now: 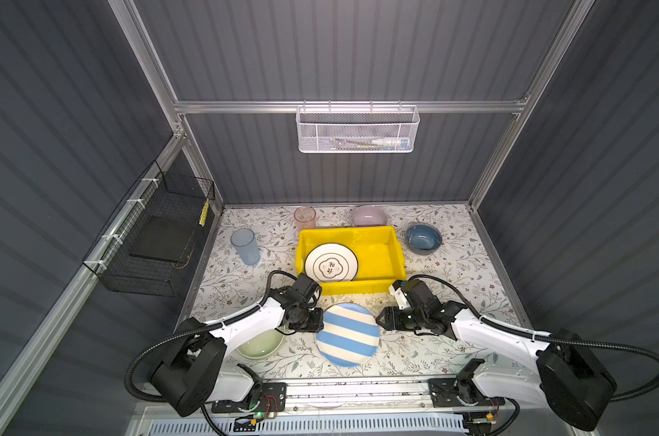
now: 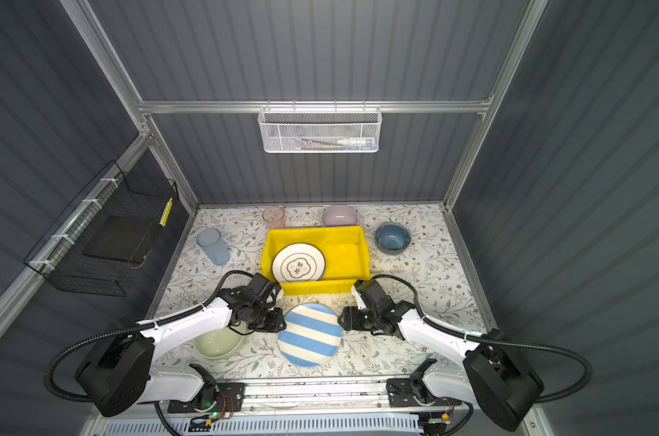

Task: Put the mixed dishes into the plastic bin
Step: 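Grip opposite rims of the blue-and-white striped plate with both grippers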

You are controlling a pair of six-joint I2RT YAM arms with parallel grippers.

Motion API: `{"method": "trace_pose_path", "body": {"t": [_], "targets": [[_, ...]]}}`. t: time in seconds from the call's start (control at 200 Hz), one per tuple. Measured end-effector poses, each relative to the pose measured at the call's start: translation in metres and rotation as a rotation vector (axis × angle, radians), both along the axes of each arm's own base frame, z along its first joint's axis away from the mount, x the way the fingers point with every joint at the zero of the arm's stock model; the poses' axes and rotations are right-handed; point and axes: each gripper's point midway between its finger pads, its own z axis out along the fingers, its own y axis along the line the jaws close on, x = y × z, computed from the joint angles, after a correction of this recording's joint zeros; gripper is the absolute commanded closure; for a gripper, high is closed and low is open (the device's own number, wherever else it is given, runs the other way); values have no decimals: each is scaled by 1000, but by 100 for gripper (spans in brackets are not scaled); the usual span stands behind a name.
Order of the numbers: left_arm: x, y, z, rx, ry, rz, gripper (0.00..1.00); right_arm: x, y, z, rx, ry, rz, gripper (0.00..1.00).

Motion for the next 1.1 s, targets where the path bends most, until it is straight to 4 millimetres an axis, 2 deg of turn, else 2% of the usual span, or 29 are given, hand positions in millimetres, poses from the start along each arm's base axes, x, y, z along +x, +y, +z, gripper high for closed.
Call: {"method": "trace_pose_path", "body": {"t": [0.43, 0.74, 1.101], "targets": [[-1, -5, -4, -5, 7, -14, 74, -7, 10, -14, 7, 59, 27, 49], [-1, -8, -6, -12, 15, -19, 74, -10, 20, -9, 64, 76, 58, 53], [0, -13, -8, -19, 22, -29, 75, -10, 23, -8, 84, 86, 51, 60]]}}
